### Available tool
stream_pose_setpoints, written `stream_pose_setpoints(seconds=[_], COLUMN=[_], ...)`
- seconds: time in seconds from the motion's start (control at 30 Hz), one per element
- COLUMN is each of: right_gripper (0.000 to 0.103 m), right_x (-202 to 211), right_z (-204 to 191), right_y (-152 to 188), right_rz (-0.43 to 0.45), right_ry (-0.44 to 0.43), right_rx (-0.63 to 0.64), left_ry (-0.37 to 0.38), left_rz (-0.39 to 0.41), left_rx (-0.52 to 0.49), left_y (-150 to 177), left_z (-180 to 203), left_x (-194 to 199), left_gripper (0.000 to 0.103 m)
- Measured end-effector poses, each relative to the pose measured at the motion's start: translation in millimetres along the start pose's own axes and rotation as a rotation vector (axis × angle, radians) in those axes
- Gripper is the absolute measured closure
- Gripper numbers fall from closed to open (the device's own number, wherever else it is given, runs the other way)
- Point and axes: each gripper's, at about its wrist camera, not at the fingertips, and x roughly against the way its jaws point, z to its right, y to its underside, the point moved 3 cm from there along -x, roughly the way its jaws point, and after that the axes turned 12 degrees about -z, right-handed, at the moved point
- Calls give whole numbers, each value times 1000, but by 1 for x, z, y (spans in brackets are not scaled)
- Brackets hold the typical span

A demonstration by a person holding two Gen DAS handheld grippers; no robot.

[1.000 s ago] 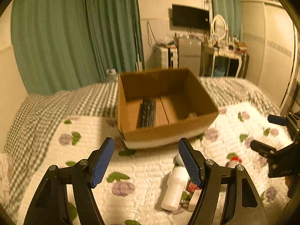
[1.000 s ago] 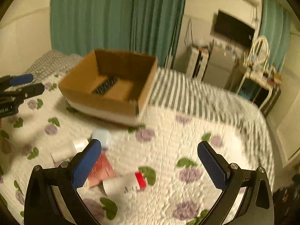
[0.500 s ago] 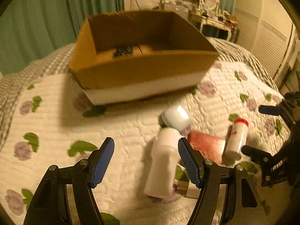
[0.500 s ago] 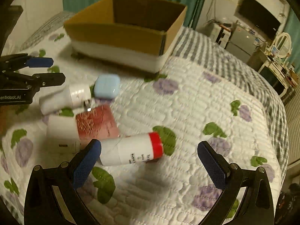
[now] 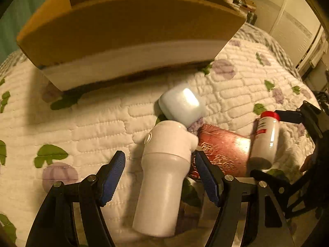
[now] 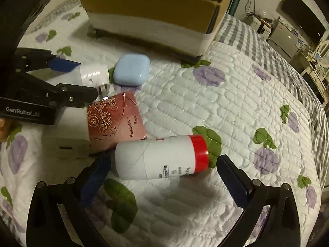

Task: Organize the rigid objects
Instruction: 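Grasp the white cylindrical bottle with the left tool while the right tool grasps the red-capped bottle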

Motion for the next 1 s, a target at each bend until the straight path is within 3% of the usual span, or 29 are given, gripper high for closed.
stream_pose_setpoints(seconds=[0.1,0.17,0.23,0.3,0.33,0.53,1.0], right_gripper=[0,0,1,22,25,25,25], right_x=[-6,-10,-10,-7,-6,-1,51], right_z=[1,3,3,3,4,4,9], right_y=[-3,-4,-3,-2,-1,2,10], right_rz=[-3,-10,-5,9,14,20,134], right_ry=[-6,-13,-20,-30,-40,-27,-19], right_rx=[-13,-23,-28,-30,-32,-45,-146], left_ry=[-12,-10,-15,-17,-16,-50,-80], left_rz=[0,4,7,15,18,44,223], left_rx=[-8,-19,-31,-36,-38,-48,53], left_y=[0,1,2,3,4,9,28], left_z=[2,4,7,8,9,11,0], left_x=[-3,-3,-3,-1,0,8,74], left_gripper=[36,58,58,58,58,59,59])
